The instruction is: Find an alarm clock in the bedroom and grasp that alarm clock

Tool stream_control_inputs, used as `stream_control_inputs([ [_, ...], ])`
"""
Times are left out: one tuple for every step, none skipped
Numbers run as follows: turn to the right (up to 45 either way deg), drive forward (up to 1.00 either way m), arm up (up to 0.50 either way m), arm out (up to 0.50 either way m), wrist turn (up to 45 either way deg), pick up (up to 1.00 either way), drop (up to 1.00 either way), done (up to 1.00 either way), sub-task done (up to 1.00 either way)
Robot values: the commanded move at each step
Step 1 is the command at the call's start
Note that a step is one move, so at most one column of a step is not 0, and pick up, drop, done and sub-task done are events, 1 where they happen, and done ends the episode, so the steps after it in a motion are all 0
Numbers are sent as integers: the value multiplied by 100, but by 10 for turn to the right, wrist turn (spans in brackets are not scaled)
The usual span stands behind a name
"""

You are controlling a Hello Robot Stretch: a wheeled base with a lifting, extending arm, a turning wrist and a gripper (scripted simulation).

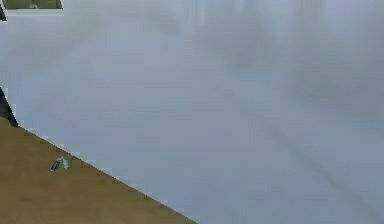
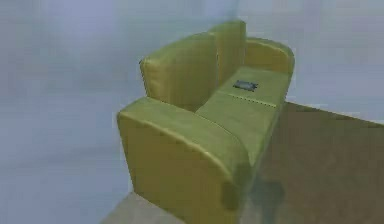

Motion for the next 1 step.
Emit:
stream_control_inputs([
  [450,0,0,0,0,0,0,0,0],
])
